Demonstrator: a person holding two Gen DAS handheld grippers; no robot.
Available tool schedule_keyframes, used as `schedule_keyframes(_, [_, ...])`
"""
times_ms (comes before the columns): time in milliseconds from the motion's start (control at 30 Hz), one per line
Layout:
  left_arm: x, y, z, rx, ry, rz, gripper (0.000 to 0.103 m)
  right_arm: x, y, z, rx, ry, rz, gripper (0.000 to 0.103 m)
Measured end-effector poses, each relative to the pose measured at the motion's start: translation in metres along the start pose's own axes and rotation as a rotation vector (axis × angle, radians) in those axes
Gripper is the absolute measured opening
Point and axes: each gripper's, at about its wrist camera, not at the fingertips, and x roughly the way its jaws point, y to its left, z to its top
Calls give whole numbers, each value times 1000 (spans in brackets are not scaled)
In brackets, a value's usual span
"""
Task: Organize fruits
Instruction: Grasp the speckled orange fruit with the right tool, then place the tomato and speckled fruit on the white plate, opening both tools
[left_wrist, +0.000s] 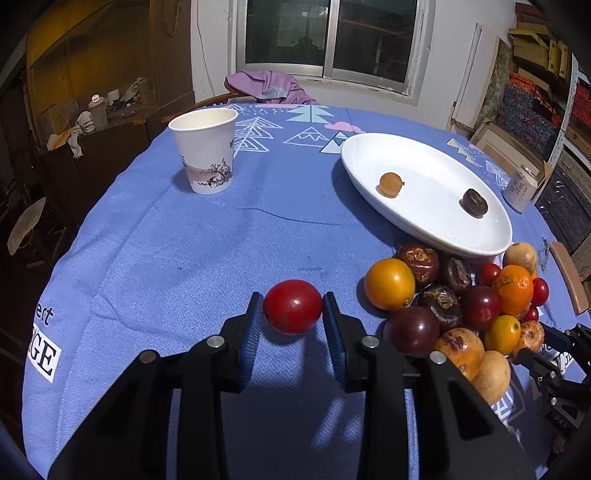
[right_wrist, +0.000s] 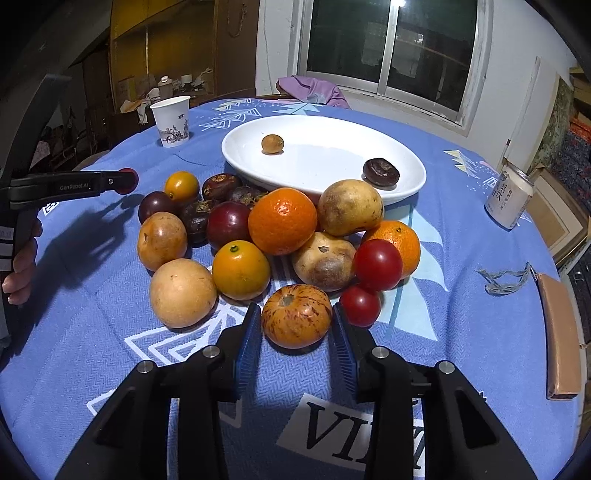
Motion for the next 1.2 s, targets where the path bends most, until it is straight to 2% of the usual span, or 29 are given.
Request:
schedule_keyframes(133, [0,-2,0,7,-4,-9,33,-2,-13,4,65,0,35,40])
schedule_keyframes(367, [-14,-6,11,-14,-36,-35,33,-26,-42,17,155,-92,30,39])
schedule_keyframes(467, [-18,-17,32,-12,-16,-61,33,-36,-66,42,224,-111,19,39])
schedule_keyframes(633, [-28,-63,83,56,-70,-90,33,-39,-95,111,284,-140,8,39])
schedule_keyframes(767, [-7,-98,112,97,-64,-116,33,-1,-105,148,310,-101,21,39])
schedule_keyframes(867, [27,-112,129,110,-28,-104,33,42,-106,163,302,-45,13,39])
schedule_keyframes(1033, [91,-105,150,84,58,-80,33,104,-119,177,278,43,-13,39])
schedule_keyframes(1200, [127,-93,160,44,113,-95,33,129,-125,183,283,65,16,39])
